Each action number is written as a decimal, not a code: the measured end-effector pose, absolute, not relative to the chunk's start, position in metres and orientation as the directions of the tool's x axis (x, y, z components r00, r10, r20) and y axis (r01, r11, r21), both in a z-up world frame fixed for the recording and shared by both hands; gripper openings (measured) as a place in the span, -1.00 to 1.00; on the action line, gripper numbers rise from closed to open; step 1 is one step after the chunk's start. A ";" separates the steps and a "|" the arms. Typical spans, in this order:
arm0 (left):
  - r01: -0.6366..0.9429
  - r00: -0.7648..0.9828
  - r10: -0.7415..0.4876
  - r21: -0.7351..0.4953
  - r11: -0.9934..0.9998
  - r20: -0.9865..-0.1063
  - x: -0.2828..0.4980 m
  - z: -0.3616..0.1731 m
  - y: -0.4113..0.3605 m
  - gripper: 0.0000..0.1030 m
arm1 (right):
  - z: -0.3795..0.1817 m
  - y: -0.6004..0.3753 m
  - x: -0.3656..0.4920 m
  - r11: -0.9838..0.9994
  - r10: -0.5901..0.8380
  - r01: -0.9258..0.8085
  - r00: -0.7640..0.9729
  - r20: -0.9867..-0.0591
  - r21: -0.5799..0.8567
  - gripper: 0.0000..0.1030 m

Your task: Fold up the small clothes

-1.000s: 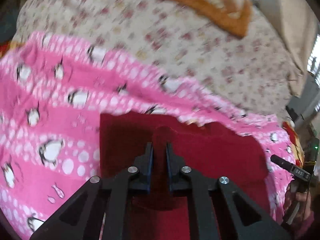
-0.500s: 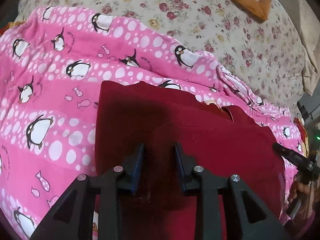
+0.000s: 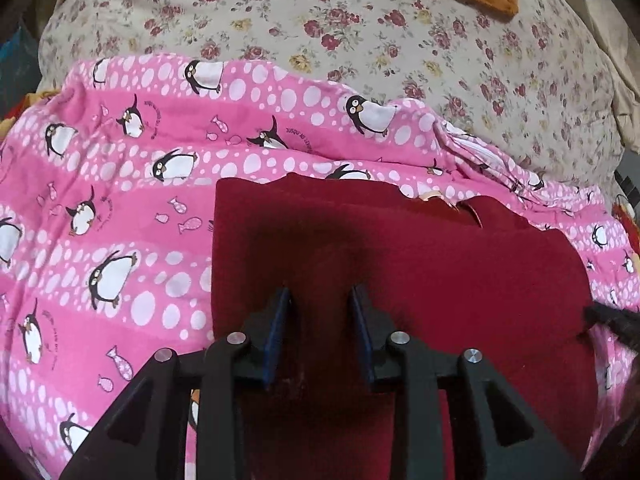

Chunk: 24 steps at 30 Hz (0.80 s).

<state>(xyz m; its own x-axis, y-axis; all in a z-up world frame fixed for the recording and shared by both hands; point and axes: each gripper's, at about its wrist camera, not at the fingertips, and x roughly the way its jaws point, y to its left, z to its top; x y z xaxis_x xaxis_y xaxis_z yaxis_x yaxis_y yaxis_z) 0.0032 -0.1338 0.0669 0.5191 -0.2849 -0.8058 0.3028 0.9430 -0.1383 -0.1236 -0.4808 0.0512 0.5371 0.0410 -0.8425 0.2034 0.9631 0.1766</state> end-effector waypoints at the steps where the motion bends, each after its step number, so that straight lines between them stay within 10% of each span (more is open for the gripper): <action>1: 0.301 0.520 -0.283 -0.137 0.944 -0.806 0.003 0.067 -0.134 -0.80 | 0.057 -0.484 -0.123 0.959 0.050 0.205 0.557 -0.829 0.196 -0.23; 24: 0.282 0.535 -0.251 -0.109 0.953 -0.807 0.006 0.063 -0.132 -0.63 | 0.061 -0.479 -0.084 0.959 0.019 0.222 0.568 -0.823 0.175 0.08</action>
